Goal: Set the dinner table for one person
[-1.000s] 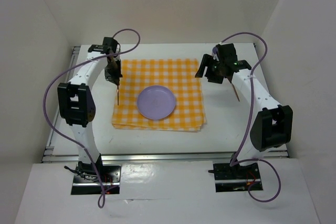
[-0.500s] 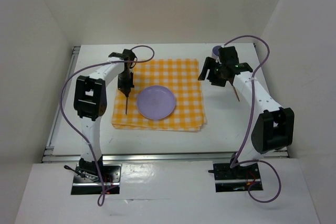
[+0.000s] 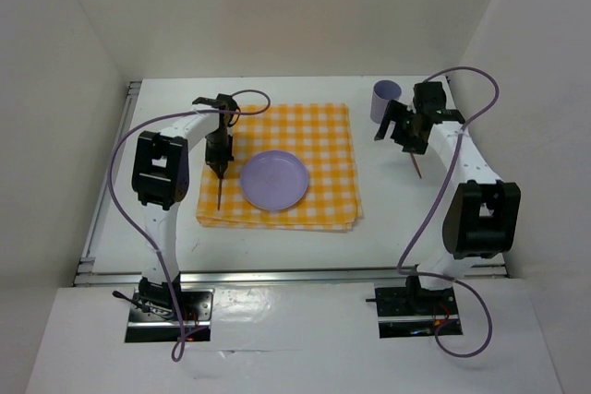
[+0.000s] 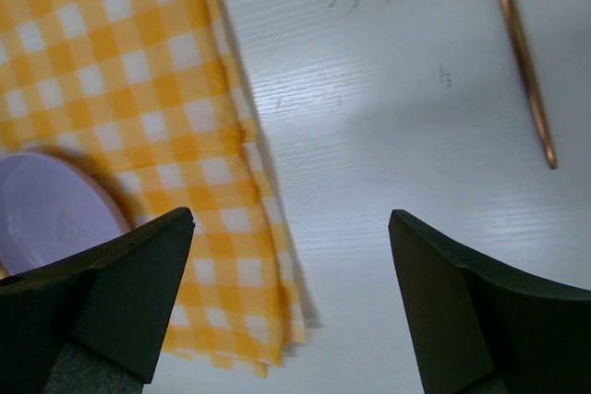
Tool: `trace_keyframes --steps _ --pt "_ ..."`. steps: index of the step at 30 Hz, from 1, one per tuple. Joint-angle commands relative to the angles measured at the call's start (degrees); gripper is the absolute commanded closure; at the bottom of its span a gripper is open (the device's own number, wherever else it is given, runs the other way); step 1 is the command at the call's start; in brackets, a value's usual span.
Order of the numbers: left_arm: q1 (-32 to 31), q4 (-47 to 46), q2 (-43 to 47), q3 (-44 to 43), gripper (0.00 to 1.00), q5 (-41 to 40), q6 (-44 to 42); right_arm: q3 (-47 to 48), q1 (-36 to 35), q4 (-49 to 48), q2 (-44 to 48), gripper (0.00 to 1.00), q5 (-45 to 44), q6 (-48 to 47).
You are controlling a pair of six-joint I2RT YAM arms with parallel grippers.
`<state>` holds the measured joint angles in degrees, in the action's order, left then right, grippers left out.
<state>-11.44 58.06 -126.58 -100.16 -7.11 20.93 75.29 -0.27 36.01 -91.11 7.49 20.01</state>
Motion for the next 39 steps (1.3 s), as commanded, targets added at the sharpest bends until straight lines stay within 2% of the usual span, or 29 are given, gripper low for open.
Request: trace_keyframes --steps 1,2,6,9,10,12,22,29,33,34,37,38,39 --pt "0.19 0.12 -1.21 -1.53 0.94 1.58 -2.03 1.18 2.02 1.26 -2.66 0.04 -3.16 -3.57" --pt "0.19 0.12 -1.21 -2.05 0.89 2.80 -2.73 1.18 2.73 1.26 -3.28 0.00 -3.88 -4.18" --pt "0.19 0.12 -0.69 -2.58 0.80 4.82 -4.05 1.79 4.05 0.73 -6.88 0.00 -7.83 -6.12" --pt "0.19 0.64 -0.68 -3.72 0.67 6.40 -5.54 5.03 4.05 0.03 -11.62 0.00 -10.38 -7.70" --pt "0.19 0.65 -0.68 -3.73 0.56 6.41 -5.55 6.18 4.05 0.03 -13.11 0.00 -10.91 -8.49" --pt "0.19 1.17 -0.07 -4.25 0.39 6.41 -6.16 8.37 4.05 0.03 -17.25 0.00 -13.79 -9.11" --pt "0.19 1.18 2.31 -4.86 0.38 5.88 -6.68 11.37 5.99 -6.73 -25.78 0.00 -15.66 -12.89" --pt "0.72 1.18 8.10 -5.40 0.38 4.83 -8.44 10.84 5.99 -9.64 -28.59 0.00 -16.36 -16.14" --pt "0.72 1.18 9.43 -5.40 0.38 2.81 -8.97 12.86 5.99 -8.24 -32.63 0.11 -15.57 -16.67" --pt "0.72 1.18 10.04 -5.40 0.38 2.81 -9.50 12.87 5.99 -7.63 -33.16 0.23 -14.79 -16.67" --pt "0.72 0.65 11.61 -4.35 0.38 1.67 -10.02 10.68 5.99 -7.62 -31.95 0.43 -16.27 -13.87" --pt "0.72 0.65 12.15 -3.82 0.38 1.67 -10.03 9.97 5.99 -7.62 -31.24 0.61 -18.02 -11.16" --pt "0.72 0.04 13.02 -3.82 0.38 1.67 -10.03 8.05 5.99 -7.62 -30.45 0.69 -18.73 -10.00"
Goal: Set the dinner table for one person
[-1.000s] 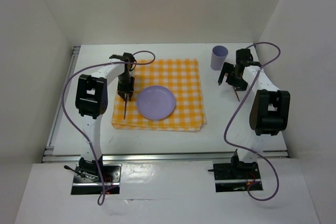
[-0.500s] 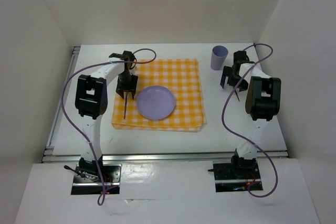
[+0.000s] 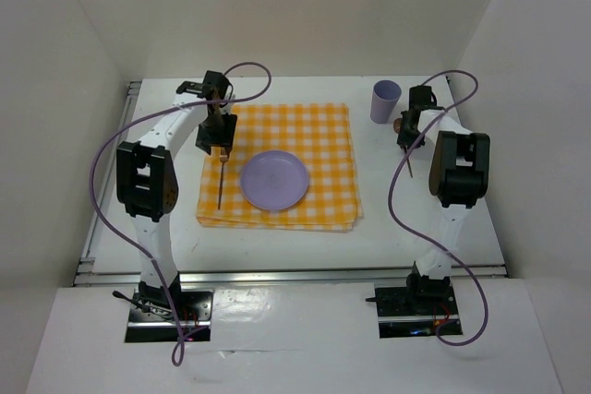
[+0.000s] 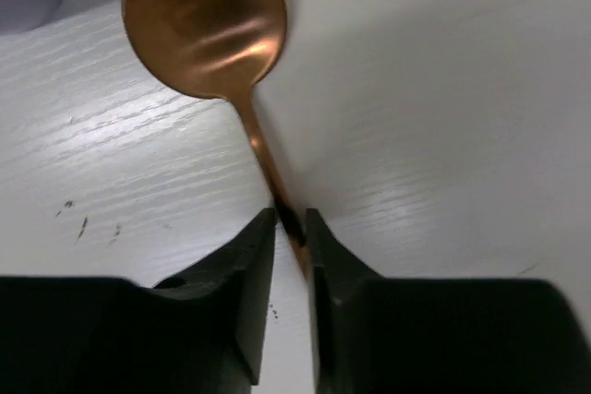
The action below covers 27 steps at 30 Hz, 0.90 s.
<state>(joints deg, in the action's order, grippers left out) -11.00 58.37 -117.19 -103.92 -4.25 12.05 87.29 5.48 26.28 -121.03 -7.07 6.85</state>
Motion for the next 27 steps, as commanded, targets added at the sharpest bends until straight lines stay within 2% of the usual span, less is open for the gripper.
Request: trace_keyframes --steps 1,2,3,5,6,10,17,21,24,25,27 --pt "0.80 -0.97 3.63 0.81 0.38 -1.20 -1.16 -4.92 0.24 2.11 0.96 0.76 -4.70 4.12" --pt "0.81 -0.98 4.41 1.35 0.38 -0.59 -1.16 -5.89 0.24 1.58 1.67 0.81 -4.71 5.09" --pt "0.81 -0.98 4.94 1.87 0.38 -0.06 -1.68 -7.38 0.24 1.58 2.20 0.90 -5.66 6.58" --pt "0.81 -0.98 4.95 1.88 0.38 -0.06 -1.68 -7.92 0.24 2.19 3.60 0.99 -6.55 7.64" --pt "0.81 -0.98 4.95 1.88 0.38 -0.58 -2.21 -9.23 0.24 2.19 4.13 1.00 -7.16 8.26" --pt "0.81 -0.98 5.47 1.88 0.38 -1.20 -2.21 -11.87 0.24 2.72 9.31 1.00 -8.66 10.72" --pt "1.86 -2.03 5.48 2.93 0.38 -4.36 -2.21 -13.29 -0.28 2.72 28.97 1.00 -11.20 11.43" --pt "2.39 -2.03 4.95 2.93 0.38 -5.77 -2.21 -9.69 -6.59 3.33 34.89 1.00 -12.44 10.29" --pt "2.92 -2.03 4.34 2.41 0.38 -6.29 -2.21 -6.61 -11.96 5.09 35.52 1.00 -10.95 11.17" --pt "2.92 -2.03 4.33 2.41 0.38 -6.30 -2.21 -6.60 -16.76 5.79 34.99 1.00 -10.25 11.69" --pt "2.92 -2.03 4.33 1.88 0.38 -6.82 -2.21 -6.07 -21.36 7.98 32.28 1.00 -10.24 13.79"
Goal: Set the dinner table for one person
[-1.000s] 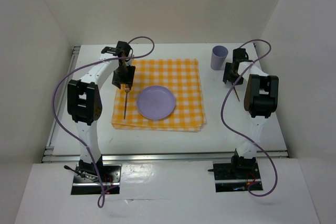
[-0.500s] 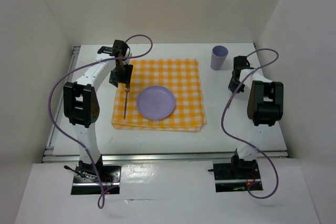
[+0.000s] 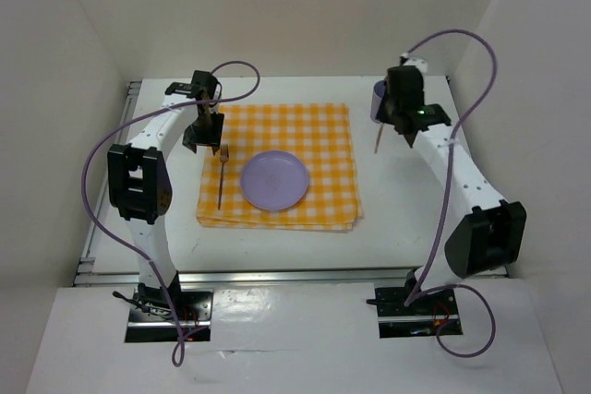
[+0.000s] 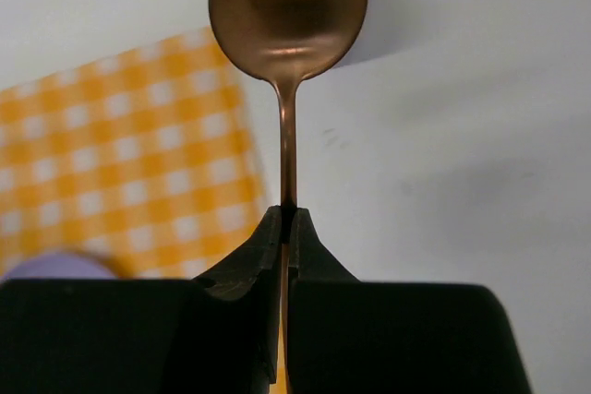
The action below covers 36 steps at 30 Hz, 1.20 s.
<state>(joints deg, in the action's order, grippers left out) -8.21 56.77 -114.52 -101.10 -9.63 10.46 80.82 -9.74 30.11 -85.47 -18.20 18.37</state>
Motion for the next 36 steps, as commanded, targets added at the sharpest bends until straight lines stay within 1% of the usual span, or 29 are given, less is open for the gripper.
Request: trace_keyframes --steps 1,3,4,8,11,13,16,19,22,25,29,34,36 --pt "0.12 -0.44 1.67 -0.94 0.38 -2.06 -0.61 0.39 -9.48 4.78 -4.60 1.00 2.88 3.76" --pt "0.12 -0.44 1.67 -0.41 0.37 -2.06 -0.61 -1.79 -12.57 4.18 -8.54 1.00 5.79 4.39" --pt "0.12 -0.44 1.67 0.11 0.37 -2.06 -0.61 -2.59 -15.02 2.78 -9.96 1.00 9.63 5.52" --pt "0.12 -0.44 2.20 0.64 0.37 -2.58 -0.61 -3.12 -18.73 2.76 -16.82 1.00 11.34 10.44" --pt "0.12 -0.44 2.72 1.26 0.37 -2.59 -1.14 -3.74 -18.74 -0.66 -19.73 1.00 13.00 11.07" --pt "0.12 -0.96 2.72 1.26 0.37 -2.59 -1.14 -3.74 -18.74 -0.66 -22.35 1.00 13.71 11.94" --pt "0.12 -0.96 2.72 1.26 0.37 -2.59 -1.14 -3.21 -19.26 2.13 -26.13 1.00 14.94 13.26" --pt "0.12 -0.96 3.33 1.26 0.37 -2.59 -1.14 -5.22 -19.27 2.76 -26.68 1.00 14.94 15.55" --pt "0.12 -0.96 3.34 1.78 0.37 -2.59 -1.14 -7.25 -19.27 -0.04 -26.06 1.00 14.42 16.60" --pt "0.12 -0.96 3.34 1.78 0.37 -2.59 -1.14 -5.51 -19.27 -0.05 -26.06 1.00 12.92 16.61" --pt "0.12 -0.96 3.34 1.78 0.37 -2.59 -1.14 -2.78 -19.27 0.57 -26.76 1.00 11.69 13.54" --pt "0.12 -0.96 3.34 1.78 0.37 -2.59 -1.14 -3.38 -19.27 1.09 -27.38 1.00 10.56 11.69" --pt "0.12 -0.96 3.34 1.78 0.37 -2.59 -1.14 -4.00 -19.27 1.09 -27.38 0.97 9.77 11.69"
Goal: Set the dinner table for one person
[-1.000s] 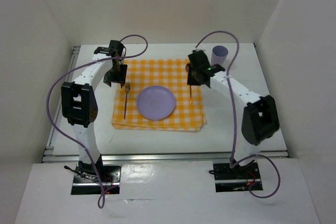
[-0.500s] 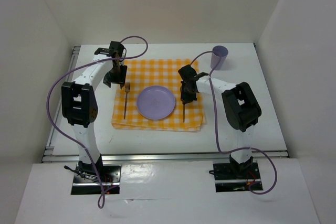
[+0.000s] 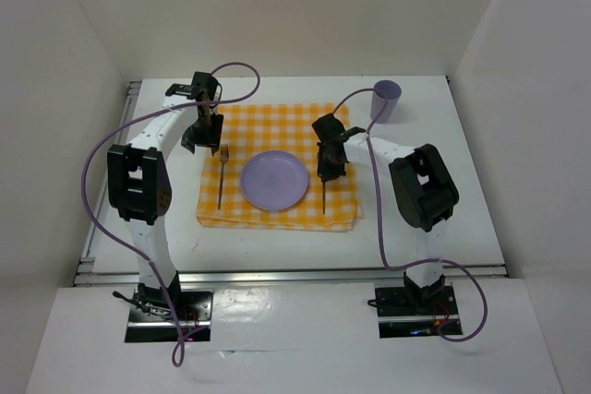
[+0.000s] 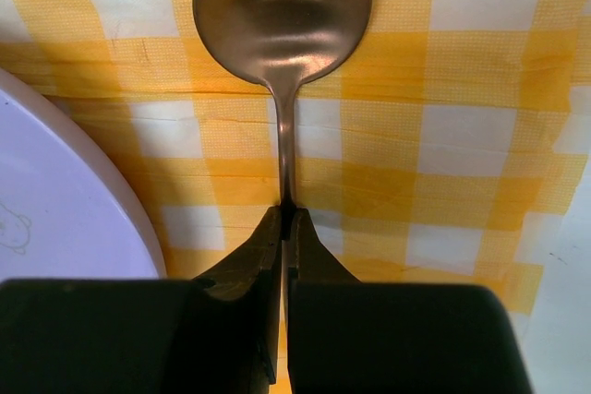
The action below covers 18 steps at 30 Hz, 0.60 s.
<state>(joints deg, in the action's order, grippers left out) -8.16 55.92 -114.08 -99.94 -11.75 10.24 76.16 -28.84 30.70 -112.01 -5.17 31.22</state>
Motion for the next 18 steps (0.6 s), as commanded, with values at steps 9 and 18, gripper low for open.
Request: trace_keyframes --steps 9,18 --pt "0.08 -0.11 2.90 0.10 0.37 -0.47 -0.92 2.94 -0.16 0.50 0.47 0.97 -5.64 -5.03" --pt "0.08 -0.11 2.90 0.62 0.37 -0.47 -1.45 4.07 -0.16 2.17 0.55 0.44 -4.40 -4.15"
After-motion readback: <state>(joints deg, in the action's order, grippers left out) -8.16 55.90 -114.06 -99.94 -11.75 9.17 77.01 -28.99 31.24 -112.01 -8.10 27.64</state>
